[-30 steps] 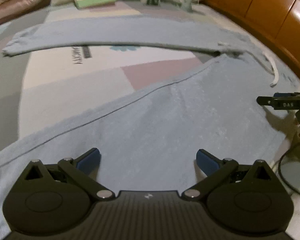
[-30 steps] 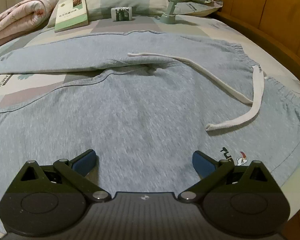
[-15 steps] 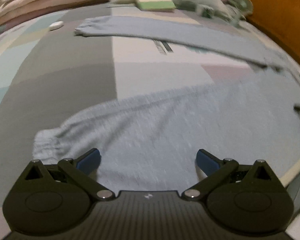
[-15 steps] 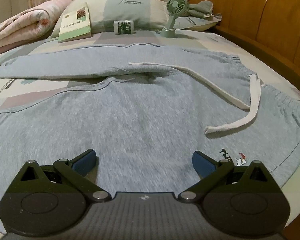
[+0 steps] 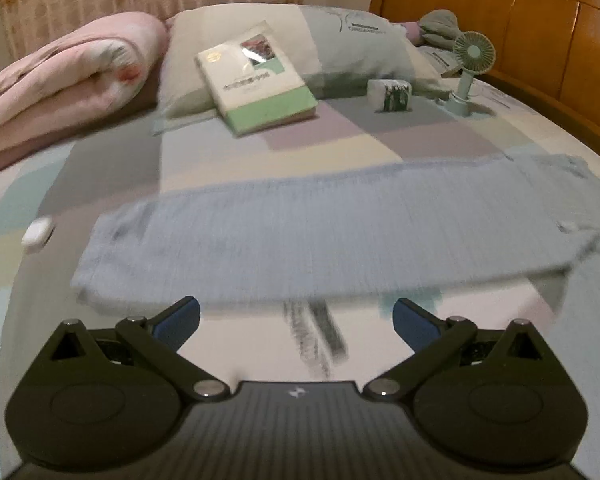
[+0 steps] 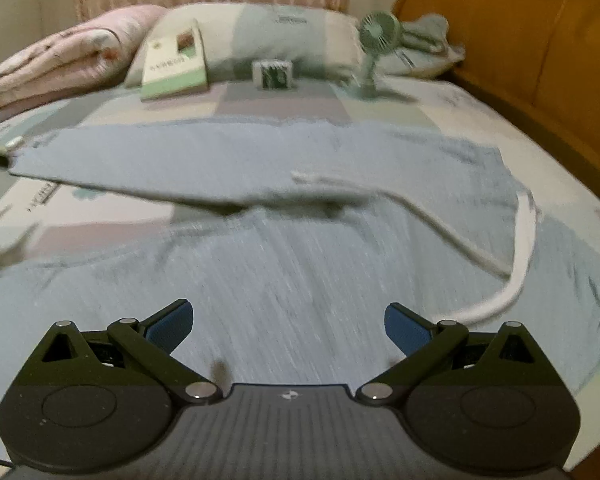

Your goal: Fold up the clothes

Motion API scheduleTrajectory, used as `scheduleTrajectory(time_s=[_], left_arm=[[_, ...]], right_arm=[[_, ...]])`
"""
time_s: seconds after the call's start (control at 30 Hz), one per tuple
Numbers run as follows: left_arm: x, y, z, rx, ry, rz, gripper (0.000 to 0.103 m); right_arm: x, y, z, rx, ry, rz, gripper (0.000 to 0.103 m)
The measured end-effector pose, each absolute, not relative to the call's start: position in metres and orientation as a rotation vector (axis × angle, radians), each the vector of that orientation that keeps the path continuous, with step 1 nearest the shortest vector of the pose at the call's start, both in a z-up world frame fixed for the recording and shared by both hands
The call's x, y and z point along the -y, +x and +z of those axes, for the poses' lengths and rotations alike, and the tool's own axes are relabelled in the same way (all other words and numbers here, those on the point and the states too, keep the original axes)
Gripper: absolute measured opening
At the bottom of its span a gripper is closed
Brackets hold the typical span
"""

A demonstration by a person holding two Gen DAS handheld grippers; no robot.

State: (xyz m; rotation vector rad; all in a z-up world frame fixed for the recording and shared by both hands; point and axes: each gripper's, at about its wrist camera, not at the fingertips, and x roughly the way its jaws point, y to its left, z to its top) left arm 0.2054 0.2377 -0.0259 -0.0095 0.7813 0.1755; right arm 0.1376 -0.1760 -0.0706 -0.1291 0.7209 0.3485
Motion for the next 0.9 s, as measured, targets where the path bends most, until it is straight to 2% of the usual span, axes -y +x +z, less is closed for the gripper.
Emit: scheduleTrajectory(time_s=[0.2, 0.37, 0.63, 0.9], left_arm=[[-0.245, 0.289, -0.063, -0.827, 0.028, 0.171, 0.102], [-0.254, 0.323, -0.096, -0.819, 0.04, 0.2, 0.102], [-0.28, 0.277, -0.112, -0.805, 0.006, 0.189, 0.102], [-0.307, 0.263, -0.092, -0.785, -0.041, 0.244, 0.102]], right_arm=[[0.17, 0.15, -0.057, -0.695, -0.089, 0.375, 0.103], [0.173, 0.164, -0.061, -0.712, -0.047, 0.34, 0.103], [0.187, 0.171, -0.076, -0.763, -0.009, 0.296, 0.103], [0.192, 0.171, -0.081, -0.796, 0.019, 0.294, 0.103]])
